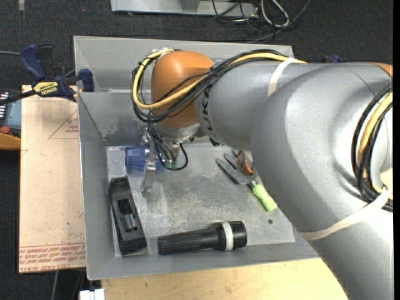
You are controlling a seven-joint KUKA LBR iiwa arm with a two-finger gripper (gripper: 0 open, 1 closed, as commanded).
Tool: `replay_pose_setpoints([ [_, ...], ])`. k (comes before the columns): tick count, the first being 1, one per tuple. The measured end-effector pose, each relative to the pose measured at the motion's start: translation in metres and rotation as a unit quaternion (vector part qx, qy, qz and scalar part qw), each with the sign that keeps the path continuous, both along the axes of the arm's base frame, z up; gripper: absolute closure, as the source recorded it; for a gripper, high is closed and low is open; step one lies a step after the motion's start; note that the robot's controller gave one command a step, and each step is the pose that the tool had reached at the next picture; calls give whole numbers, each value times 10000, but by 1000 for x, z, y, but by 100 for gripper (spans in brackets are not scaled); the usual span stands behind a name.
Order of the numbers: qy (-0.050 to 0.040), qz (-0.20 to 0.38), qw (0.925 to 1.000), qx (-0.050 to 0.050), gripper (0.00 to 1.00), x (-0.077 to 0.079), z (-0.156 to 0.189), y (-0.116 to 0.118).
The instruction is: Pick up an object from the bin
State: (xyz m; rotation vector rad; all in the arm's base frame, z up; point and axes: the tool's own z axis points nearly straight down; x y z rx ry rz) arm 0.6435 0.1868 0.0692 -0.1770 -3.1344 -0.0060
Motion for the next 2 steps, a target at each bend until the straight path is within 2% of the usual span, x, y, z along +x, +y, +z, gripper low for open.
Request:
replay_pose_setpoints([
  [1, -73, -23, 10000, -1, 0, -4, 60, 13],
  [2, 12, -17, 10000, -14, 0, -2, 7, 0],
])
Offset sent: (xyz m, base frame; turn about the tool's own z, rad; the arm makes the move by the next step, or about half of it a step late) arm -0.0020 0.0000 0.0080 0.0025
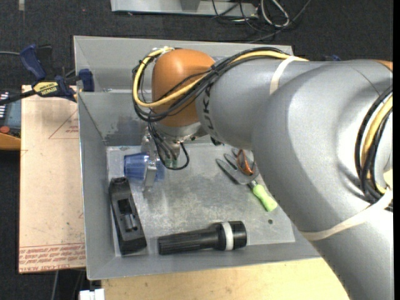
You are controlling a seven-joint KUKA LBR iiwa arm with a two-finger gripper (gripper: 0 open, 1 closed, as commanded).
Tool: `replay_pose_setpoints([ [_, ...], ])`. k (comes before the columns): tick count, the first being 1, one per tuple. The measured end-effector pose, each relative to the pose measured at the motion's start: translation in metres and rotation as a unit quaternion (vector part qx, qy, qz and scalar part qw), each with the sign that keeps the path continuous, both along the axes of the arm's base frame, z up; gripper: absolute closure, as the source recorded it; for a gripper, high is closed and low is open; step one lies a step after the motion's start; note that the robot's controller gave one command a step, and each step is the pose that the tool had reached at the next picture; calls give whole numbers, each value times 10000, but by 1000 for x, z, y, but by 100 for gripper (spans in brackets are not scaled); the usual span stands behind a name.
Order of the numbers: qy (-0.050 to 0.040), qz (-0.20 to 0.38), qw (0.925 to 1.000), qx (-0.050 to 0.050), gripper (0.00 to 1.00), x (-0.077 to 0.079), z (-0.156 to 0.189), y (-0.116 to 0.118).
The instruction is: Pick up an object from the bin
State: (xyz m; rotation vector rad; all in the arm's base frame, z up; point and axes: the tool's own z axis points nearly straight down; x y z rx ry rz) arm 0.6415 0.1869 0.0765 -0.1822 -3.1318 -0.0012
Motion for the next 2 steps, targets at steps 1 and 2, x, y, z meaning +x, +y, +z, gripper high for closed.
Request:
replay_pose_setpoints([
  [1, -84, -510, 9987, 28, 0, -12, -6, 16],
  [2, -29, -77, 10000, 11, 100, -1, 0, 2],
])
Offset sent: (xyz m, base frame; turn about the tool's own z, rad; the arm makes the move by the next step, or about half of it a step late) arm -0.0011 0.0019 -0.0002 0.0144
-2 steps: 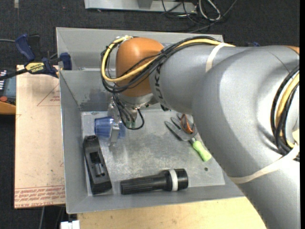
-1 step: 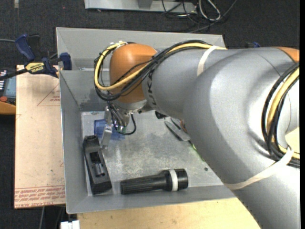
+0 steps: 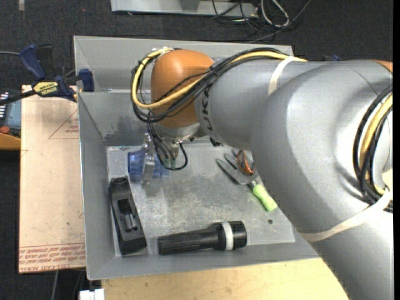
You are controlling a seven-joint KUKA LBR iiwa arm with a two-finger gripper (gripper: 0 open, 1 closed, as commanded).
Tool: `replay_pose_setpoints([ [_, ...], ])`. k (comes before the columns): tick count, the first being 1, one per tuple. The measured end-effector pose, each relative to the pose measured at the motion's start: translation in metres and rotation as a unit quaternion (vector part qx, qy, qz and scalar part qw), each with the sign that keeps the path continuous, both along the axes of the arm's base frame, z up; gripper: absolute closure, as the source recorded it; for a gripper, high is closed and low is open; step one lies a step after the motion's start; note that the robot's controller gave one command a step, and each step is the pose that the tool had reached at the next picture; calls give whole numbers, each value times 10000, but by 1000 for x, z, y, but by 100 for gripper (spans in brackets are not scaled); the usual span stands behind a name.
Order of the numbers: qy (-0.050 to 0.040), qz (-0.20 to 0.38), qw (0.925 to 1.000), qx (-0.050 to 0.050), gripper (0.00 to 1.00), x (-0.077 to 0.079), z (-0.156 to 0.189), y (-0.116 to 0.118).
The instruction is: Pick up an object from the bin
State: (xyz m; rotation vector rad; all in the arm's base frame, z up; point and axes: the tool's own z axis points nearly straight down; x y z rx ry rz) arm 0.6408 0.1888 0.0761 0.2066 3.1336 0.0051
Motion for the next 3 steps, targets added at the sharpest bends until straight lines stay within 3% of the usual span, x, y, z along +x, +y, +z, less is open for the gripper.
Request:
replay_pose_setpoints([
  [3, -10, -5, 10000, 6, 100, 0, 28, 0],
])
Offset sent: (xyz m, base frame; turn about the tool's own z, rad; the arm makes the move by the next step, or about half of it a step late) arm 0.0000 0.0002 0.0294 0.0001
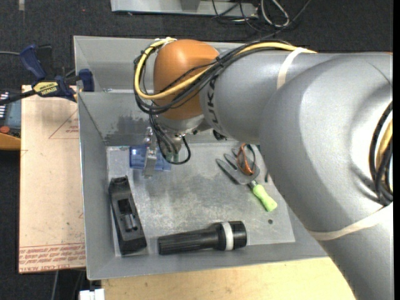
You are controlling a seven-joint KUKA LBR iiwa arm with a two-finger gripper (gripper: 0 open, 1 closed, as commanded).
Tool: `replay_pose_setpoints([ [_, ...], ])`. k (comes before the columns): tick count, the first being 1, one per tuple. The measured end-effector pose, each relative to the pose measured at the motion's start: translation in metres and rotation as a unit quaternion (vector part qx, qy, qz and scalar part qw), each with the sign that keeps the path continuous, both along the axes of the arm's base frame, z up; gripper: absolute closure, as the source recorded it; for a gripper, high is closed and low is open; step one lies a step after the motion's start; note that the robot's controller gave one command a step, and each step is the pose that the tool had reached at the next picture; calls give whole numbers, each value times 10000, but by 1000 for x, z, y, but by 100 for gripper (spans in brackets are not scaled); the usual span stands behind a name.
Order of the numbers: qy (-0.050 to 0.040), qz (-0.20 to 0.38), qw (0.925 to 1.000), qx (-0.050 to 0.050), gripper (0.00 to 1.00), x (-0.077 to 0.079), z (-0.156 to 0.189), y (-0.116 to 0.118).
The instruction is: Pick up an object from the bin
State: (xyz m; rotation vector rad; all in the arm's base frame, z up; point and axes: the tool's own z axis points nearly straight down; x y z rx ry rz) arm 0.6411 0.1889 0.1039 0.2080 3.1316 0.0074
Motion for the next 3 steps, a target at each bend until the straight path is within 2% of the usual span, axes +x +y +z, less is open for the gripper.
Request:
replay_pose_setpoints([
  [3, 20, -5, 10000, 2, 100, -2, 66, -1],
])
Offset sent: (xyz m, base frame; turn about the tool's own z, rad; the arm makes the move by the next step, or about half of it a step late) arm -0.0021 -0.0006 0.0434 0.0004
